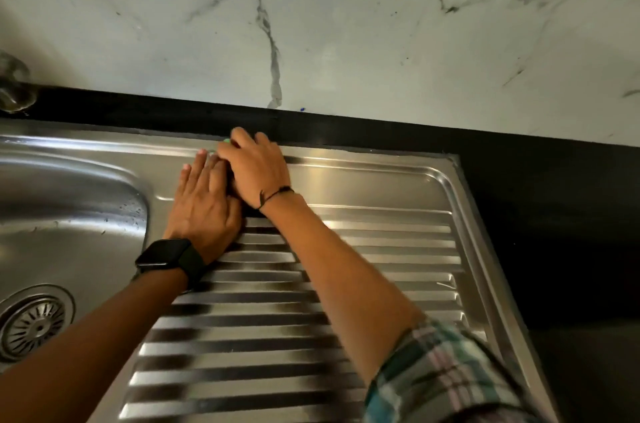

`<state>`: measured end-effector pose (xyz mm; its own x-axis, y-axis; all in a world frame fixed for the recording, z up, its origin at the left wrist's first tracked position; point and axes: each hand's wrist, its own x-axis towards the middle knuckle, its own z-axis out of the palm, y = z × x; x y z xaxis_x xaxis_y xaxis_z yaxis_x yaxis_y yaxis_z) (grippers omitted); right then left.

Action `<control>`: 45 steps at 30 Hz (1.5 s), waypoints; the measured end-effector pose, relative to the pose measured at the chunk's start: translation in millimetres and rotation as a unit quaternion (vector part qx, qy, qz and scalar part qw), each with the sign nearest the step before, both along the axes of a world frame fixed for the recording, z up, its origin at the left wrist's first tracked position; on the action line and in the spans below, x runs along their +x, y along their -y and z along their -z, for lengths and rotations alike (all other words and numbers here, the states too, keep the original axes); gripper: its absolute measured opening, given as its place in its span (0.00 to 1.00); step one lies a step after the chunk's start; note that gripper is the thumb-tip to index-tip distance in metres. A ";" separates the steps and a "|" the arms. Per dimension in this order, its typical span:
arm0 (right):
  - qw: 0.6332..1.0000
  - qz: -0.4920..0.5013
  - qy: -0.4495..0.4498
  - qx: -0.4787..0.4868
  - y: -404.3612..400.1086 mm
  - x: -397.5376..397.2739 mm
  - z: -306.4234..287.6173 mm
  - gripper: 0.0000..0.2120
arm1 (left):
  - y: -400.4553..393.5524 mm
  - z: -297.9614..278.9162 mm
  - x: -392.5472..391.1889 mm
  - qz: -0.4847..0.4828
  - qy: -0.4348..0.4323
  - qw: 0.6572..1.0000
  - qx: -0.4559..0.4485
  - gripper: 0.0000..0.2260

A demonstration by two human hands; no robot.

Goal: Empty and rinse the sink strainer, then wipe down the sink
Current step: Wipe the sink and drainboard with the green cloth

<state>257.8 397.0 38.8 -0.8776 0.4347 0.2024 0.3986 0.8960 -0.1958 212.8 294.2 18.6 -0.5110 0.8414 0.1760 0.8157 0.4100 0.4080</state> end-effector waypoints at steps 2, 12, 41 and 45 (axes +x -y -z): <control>0.999 -0.013 0.034 0.036 -21.5 29.9 -3.7 0.14 | 0.8 2.4 -2.5 0.028 -0.016 0.999 -0.009 0.28; 0.942 0.268 0.202 0.016 -140.1 246.3 -27.7 0.13 | 2.4 2.5 -4.8 0.045 -0.016 0.999 -0.022 0.29; 0.930 0.363 0.047 0.036 -24.4 287.0 10.3 0.05 | -58.0 -6.4 114.9 0.250 0.028 0.966 -0.062 0.27; 0.940 0.329 0.077 0.055 -79.4 250.0 2.6 0.11 | -59.4 -5.0 113.5 0.252 0.029 0.965 -0.065 0.31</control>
